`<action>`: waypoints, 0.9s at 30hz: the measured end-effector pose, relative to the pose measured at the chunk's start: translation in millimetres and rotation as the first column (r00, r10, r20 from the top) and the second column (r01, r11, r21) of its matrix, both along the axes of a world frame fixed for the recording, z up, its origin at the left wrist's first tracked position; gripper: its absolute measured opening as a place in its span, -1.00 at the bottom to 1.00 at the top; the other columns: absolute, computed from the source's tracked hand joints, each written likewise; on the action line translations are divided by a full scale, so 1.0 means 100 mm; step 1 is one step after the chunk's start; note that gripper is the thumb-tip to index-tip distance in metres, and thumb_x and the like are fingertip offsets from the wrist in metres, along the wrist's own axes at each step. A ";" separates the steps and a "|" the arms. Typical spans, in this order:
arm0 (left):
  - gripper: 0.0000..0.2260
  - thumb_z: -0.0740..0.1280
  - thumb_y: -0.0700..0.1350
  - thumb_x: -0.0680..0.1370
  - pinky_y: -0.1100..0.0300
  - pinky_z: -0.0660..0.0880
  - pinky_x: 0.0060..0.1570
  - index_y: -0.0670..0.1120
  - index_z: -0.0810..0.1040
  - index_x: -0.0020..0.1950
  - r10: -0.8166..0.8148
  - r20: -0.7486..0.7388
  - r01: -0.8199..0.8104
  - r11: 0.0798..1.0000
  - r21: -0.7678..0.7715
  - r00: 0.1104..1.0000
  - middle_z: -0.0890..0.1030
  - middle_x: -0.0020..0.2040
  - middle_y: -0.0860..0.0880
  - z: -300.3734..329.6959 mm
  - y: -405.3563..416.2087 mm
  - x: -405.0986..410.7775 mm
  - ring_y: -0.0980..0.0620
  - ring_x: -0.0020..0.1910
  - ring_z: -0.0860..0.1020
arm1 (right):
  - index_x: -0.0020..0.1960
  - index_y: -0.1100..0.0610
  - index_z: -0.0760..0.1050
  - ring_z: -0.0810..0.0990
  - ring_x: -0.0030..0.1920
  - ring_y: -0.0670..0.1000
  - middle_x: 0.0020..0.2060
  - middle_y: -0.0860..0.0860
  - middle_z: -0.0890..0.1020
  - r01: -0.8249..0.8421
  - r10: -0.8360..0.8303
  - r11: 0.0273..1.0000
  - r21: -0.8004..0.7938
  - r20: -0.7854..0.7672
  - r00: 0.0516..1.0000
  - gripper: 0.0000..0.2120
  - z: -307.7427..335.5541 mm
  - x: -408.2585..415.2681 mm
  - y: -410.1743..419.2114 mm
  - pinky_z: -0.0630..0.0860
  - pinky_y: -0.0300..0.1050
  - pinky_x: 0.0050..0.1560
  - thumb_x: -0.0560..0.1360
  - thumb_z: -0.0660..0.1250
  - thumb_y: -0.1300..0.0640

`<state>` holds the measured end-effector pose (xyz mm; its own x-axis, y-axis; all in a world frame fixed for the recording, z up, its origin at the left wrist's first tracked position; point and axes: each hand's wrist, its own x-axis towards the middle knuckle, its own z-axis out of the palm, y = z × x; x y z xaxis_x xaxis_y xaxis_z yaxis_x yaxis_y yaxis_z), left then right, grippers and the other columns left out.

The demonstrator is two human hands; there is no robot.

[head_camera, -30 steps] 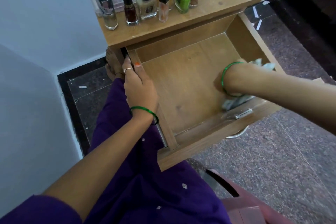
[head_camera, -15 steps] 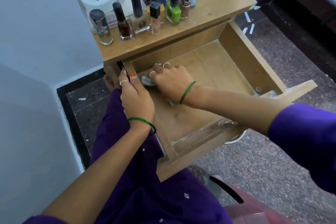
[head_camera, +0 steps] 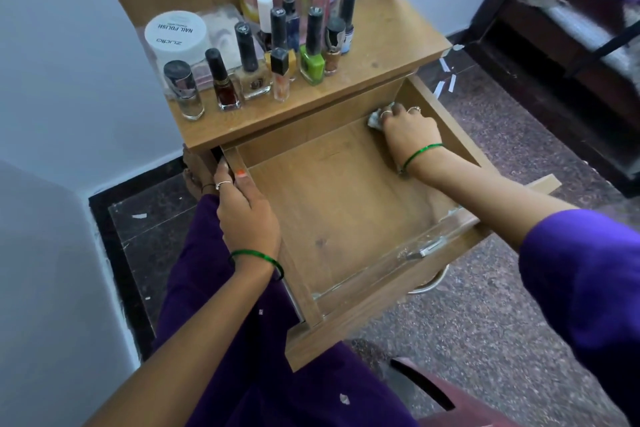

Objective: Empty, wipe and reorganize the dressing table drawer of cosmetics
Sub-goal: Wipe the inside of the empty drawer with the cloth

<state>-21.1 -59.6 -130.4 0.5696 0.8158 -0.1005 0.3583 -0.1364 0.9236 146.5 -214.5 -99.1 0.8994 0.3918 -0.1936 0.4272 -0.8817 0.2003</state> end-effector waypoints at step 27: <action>-0.61 0.00 -0.04 0.66 0.13 0.34 -0.13 -0.05 0.20 0.49 -0.027 -0.098 0.032 0.998 0.051 0.995 0.55 0.21 -0.15 0.14 -0.05 -0.11 -0.13 0.12 0.53 | 0.07 0.24 0.52 0.53 0.11 0.11 0.04 0.09 0.56 -0.253 -0.100 0.666 -0.702 -0.420 0.902 -0.82 0.58 -0.52 -0.18 0.51 -0.10 -0.04 0.55 0.20 0.21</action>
<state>-31.8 -64.3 -116.7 0.5829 0.8045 -0.1142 0.4412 -0.1952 0.8759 94.2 -232.7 -41.4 0.6443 0.0278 -0.7643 0.6785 -0.4818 0.5545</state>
